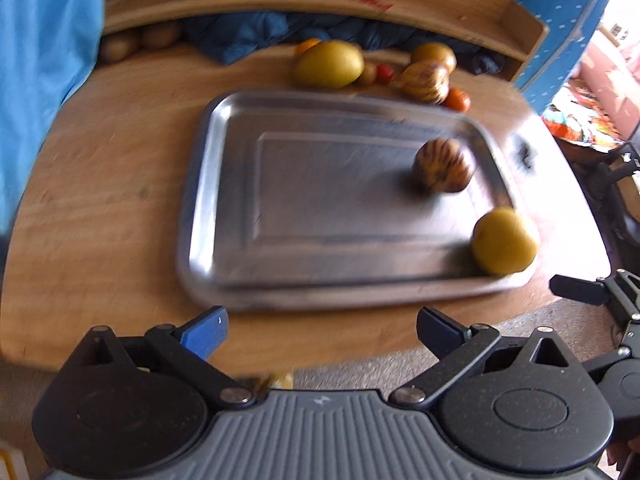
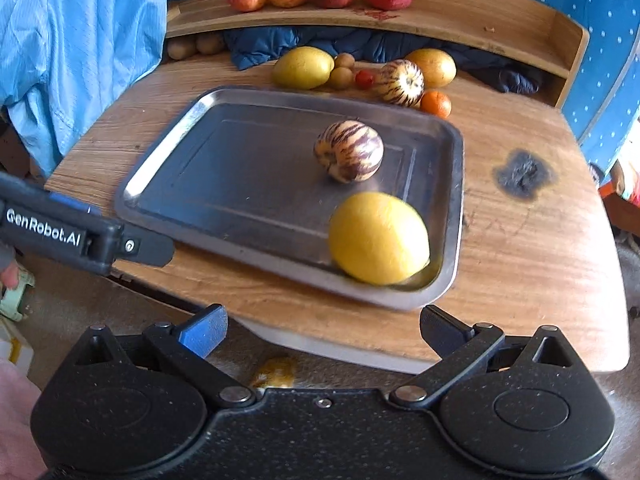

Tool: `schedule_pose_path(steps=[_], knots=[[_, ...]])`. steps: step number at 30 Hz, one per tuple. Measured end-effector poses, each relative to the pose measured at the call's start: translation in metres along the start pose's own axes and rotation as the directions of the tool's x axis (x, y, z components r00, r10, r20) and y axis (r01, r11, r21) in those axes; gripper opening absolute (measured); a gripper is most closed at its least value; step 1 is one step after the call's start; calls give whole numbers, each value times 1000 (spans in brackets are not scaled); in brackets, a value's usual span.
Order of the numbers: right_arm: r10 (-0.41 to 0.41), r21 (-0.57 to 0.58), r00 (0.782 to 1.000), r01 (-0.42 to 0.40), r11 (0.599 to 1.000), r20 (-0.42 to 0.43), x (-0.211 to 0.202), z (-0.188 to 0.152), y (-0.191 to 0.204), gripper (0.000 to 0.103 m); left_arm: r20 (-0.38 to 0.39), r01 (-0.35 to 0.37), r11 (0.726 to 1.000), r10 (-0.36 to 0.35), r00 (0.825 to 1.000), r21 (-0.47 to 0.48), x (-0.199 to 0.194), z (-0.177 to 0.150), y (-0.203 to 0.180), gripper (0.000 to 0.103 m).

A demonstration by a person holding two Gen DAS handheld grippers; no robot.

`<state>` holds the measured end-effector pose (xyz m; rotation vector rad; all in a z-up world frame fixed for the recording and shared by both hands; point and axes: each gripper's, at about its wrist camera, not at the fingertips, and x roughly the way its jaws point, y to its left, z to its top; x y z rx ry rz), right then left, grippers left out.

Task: Organize fruits
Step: 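Move both open tools back toward the row of fruit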

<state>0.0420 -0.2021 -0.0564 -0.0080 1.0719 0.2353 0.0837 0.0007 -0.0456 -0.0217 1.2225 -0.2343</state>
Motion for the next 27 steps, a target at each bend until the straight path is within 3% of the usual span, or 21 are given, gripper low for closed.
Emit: schedule_pose_path(steps=[12, 27], knots=[[18, 40, 995, -22, 999, 99, -15, 2, -3, 102, -26, -86, 996, 85, 996, -38, -8, 3, 10, 102], [-19, 108, 979, -3, 994, 201, -5, 53, -20, 102, 5, -81, 997, 81, 997, 9, -2, 60, 14, 102]])
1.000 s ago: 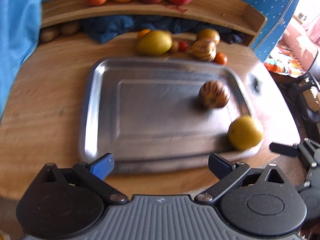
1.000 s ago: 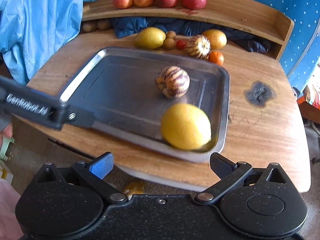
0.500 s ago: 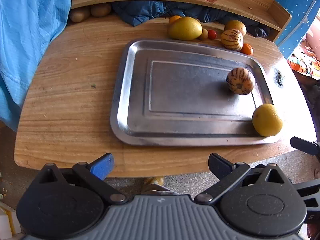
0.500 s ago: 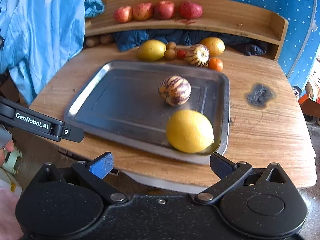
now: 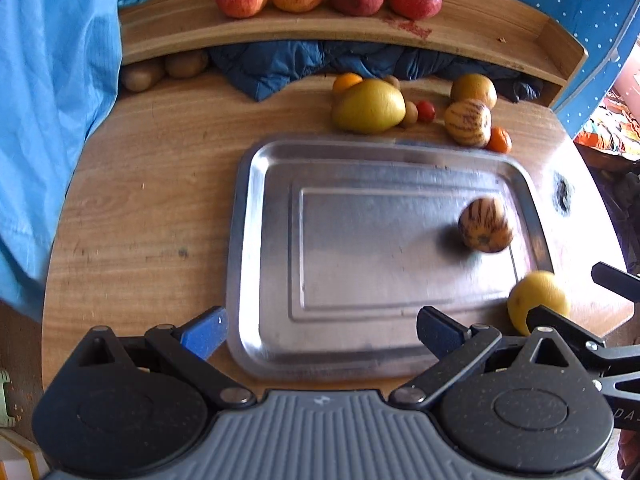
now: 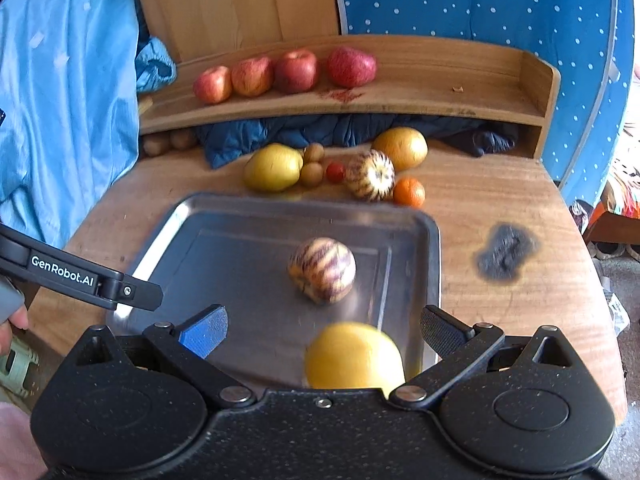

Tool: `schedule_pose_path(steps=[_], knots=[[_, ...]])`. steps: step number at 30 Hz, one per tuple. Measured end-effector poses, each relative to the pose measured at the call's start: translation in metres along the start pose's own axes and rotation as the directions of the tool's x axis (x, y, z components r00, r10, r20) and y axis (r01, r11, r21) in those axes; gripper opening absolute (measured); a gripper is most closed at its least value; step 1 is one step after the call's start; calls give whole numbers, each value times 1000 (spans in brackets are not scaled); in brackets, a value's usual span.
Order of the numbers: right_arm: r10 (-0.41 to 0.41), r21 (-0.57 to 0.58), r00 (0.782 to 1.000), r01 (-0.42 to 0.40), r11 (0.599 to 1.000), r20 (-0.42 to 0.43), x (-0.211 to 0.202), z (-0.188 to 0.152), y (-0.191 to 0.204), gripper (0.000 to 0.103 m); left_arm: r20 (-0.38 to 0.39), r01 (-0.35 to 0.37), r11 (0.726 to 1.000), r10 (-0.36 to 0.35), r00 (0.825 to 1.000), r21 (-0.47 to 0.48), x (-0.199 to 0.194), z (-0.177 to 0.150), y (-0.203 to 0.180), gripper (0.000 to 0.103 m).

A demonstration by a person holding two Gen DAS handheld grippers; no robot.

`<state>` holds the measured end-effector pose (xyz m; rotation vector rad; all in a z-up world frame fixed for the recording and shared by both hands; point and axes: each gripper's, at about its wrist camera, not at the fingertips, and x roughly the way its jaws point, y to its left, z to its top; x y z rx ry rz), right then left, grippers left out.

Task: Organize fruits
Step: 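Move both open tools back toward the row of fruit, then grasp the yellow pear with the left tool while the right tool grasps another pepino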

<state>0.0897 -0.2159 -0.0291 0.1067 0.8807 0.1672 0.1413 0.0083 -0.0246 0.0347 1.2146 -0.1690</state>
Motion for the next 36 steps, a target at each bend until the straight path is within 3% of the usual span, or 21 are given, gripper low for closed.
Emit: schedule_pose_path(steps=[18, 22, 30, 36], knots=[[-63, -20, 998, 63, 998, 18, 61, 58, 11, 102, 31, 57, 996, -59, 998, 70, 36, 104, 12, 102], [-121, -27, 992, 121, 992, 30, 75, 67, 14, 102, 27, 84, 994, -86, 996, 75, 50, 124, 9, 102], [-229, -62, 973, 230, 971, 34, 100, 81, 1, 101, -16, 144, 981, -143, 990, 129, 83, 147, -11, 102], [-244, -114, 970, 244, 963, 17, 120, 96, -8, 94, -47, 178, 965, -172, 984, 191, 103, 159, -20, 102]])
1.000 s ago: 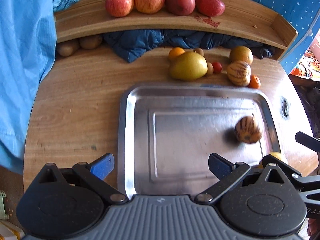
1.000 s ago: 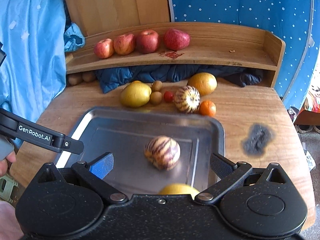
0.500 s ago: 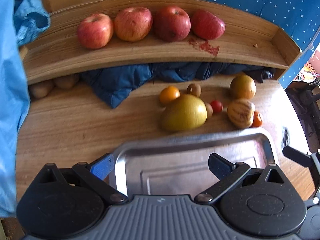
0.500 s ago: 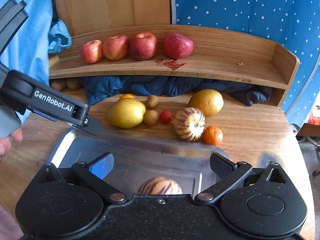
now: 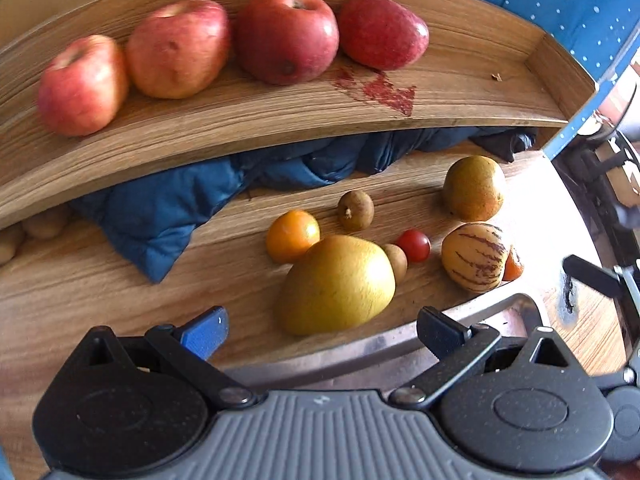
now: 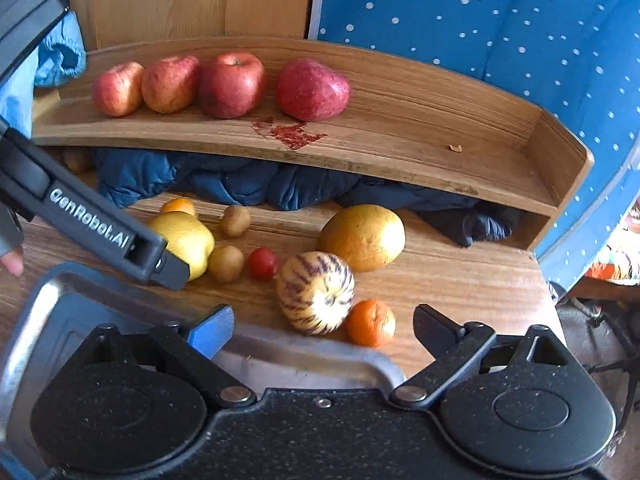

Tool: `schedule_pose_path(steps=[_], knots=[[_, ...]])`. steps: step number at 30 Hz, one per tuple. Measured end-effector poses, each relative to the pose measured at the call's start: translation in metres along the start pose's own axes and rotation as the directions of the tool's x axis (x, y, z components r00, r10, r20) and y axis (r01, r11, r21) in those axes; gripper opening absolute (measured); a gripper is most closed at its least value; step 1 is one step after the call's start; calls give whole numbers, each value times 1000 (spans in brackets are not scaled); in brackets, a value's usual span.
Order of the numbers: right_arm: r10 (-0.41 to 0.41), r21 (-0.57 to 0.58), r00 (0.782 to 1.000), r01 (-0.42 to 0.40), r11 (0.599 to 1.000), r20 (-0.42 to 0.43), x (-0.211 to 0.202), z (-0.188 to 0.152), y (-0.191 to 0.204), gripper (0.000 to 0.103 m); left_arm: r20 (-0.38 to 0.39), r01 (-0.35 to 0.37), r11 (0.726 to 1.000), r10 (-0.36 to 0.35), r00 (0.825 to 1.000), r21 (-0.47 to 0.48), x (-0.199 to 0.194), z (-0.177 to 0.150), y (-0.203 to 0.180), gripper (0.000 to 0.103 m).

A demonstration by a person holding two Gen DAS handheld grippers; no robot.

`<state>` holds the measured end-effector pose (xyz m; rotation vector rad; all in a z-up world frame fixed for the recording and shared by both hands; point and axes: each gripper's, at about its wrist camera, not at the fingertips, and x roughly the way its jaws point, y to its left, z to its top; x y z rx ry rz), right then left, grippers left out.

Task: Organize fruits
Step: 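Grasp the yellow pear with the left tool while the right tool grasps another pepino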

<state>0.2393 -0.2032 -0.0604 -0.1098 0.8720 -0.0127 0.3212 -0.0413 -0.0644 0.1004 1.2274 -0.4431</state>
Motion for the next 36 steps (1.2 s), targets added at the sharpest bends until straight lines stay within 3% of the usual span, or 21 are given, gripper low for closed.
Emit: schedule_pose_path(steps=[3, 16, 24, 32, 36], knots=[[-7, -34, 1000, 7, 999, -5, 9, 6, 1, 91, -1, 5, 1000, -5, 1000, 24, 6, 4, 0, 102], [-14, -95, 999, 10, 995, -41, 28, 13, 13, 81, -14, 89, 996, -88, 996, 29, 16, 10, 2, 82], [-11, -153, 999, 3, 988, -52, 37, 19, 19, 77, -9, 89, 996, -89, 996, 15, 19, 10, 3, 78], [-44, -174, 995, 28, 984, -89, 46, 21, 24, 57, -7, 94, 996, -94, 996, 3, 20, 11, 7, 75], [-44, -176, 995, 29, 984, -85, 45, 22, 24, 54, 6, 92, 996, -92, 996, 2, 19, 10, 7, 74]])
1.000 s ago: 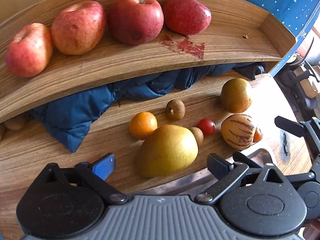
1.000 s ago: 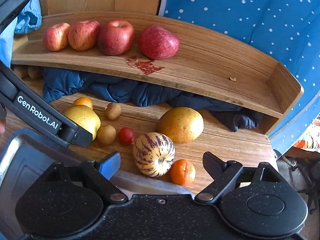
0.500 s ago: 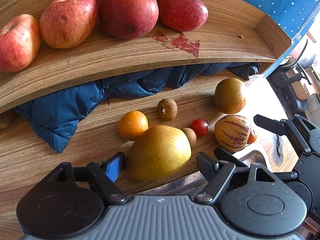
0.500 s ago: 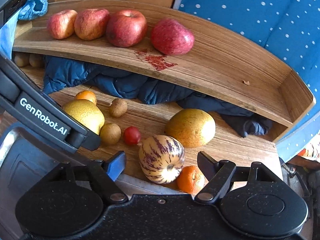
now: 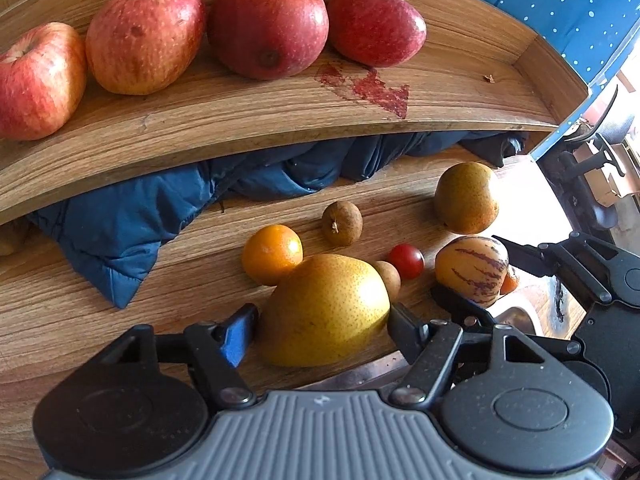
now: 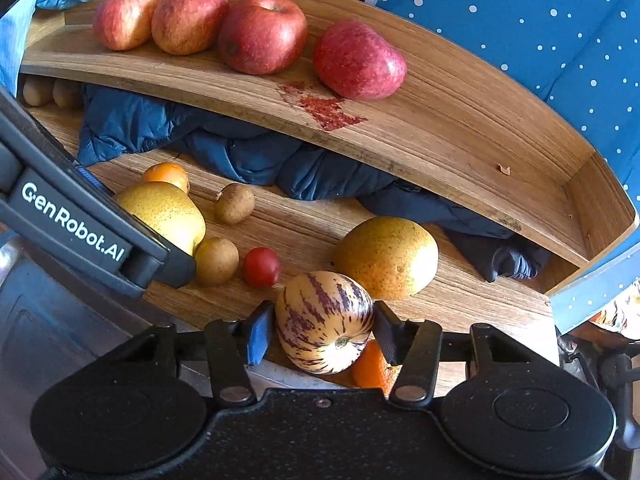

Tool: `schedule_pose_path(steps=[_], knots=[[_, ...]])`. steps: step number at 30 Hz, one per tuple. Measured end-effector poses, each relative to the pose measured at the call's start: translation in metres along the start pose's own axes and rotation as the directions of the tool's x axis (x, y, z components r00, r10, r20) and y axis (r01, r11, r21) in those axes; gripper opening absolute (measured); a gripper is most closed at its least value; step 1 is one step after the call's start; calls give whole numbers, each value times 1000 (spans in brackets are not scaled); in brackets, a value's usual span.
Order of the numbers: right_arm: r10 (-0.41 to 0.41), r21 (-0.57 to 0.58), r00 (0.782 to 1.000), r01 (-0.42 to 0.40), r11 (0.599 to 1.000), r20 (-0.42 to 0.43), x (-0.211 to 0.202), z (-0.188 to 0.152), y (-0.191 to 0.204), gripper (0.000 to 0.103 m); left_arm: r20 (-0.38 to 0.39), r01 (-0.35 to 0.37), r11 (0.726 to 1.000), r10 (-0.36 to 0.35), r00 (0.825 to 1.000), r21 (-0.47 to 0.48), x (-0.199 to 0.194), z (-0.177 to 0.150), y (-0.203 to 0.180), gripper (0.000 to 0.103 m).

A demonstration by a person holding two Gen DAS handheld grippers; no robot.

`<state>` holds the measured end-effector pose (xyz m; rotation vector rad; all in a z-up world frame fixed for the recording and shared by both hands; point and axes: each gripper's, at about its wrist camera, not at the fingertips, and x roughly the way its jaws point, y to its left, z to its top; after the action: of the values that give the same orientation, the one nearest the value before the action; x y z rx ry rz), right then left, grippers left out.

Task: Organize fruits
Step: 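Grasp the yellow pear with the left tool while the right tool grasps another pepino, then lower the pear onto the tray with the left tool while the right tool releases the pepino beside it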

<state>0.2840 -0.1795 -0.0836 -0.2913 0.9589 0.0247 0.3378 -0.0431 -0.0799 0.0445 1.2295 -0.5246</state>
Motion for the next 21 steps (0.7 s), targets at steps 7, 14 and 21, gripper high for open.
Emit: schedule_pose_path(steps=[7, 14, 21], knots=[[8, 24, 1000, -9, 1000, 27, -7, -4, -2, 54, 46, 18, 1000, -17, 999, -21, -7, -6, 3, 73], [5, 47, 998, -7, 999, 58, -21, -8, -3, 54, 83, 15, 1000, -14, 996, -9, -14, -10, 0, 72], [-3, 59, 998, -1, 998, 70, -33, -14, -1, 54, 95, 7, 1000, -7, 995, 2, -16, -14, -2, 72]])
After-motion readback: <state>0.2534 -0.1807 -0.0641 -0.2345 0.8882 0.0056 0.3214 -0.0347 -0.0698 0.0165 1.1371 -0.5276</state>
